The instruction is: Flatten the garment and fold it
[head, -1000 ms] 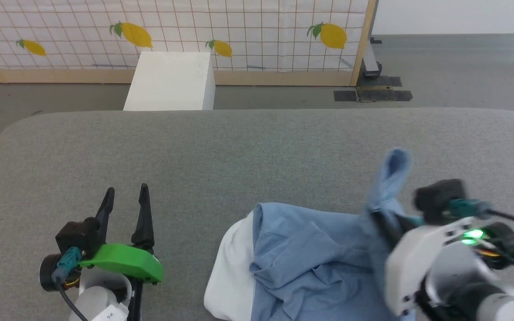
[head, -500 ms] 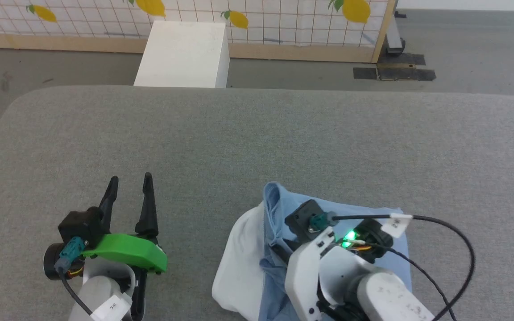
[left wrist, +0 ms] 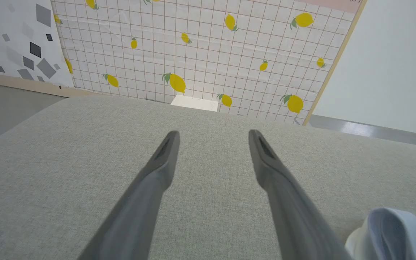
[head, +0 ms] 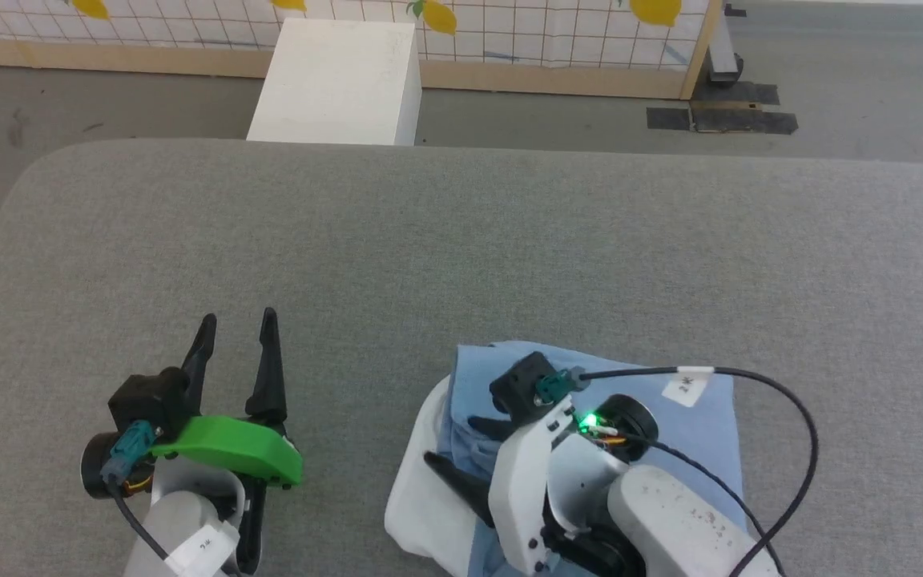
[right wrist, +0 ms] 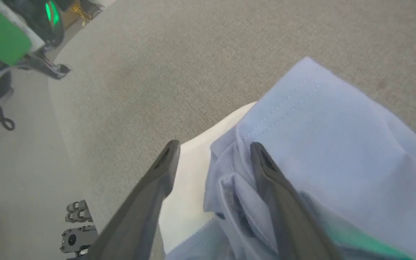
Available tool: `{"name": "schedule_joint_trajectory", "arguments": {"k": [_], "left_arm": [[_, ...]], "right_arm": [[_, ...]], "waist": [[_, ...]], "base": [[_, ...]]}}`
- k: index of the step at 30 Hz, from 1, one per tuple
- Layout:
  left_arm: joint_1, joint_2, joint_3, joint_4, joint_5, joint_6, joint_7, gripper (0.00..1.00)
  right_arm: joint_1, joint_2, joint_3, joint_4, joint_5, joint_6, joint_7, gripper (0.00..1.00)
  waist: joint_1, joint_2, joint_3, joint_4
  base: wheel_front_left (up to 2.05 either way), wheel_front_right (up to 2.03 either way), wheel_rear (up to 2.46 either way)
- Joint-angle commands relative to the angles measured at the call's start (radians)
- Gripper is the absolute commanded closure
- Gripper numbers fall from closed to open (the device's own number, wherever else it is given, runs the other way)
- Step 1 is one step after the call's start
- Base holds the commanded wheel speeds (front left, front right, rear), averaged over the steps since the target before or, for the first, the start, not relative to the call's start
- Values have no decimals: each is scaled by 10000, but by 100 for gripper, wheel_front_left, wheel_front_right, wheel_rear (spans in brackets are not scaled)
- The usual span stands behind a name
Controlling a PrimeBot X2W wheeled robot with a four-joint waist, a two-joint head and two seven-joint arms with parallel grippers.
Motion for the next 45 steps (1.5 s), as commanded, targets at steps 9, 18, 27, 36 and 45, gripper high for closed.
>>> {"name": "schedule_joint_trajectory", "arguments": {"k": [9,18,27,36,45], "left_arm": [[73,-64,245,-91,173,-73,-47,0],[223,-90,319,-263,243,-76,-47,0],[229,-125,257,-290,270,-118,-47,0],[232,-144,174,-286,308,-158,-47,0],[238,-144,150,-148,283,-203,-47,0]], "right_arm": [[296,6,-1986,-2672,843,-15,-3217,0],[2670,7,-5833,-3725,-123,-15,-4072,0],[3925,7,-7035,-2435,-79,-15,-1938,0],[3746,7,-6725,-774,1149,-15,26,0],[2963,7,-6007,1000,2288,-15,440,60]], "waist": [[-1,0,-450,-524],[-1,0,-626,-909],[-1,0,-596,-957],[-1,0,-543,-793],[-1,0,-579,-646]], "base": [[0,0,0],[0,0,0],[0,0,0],[0,0,0],[0,0,0]]}}
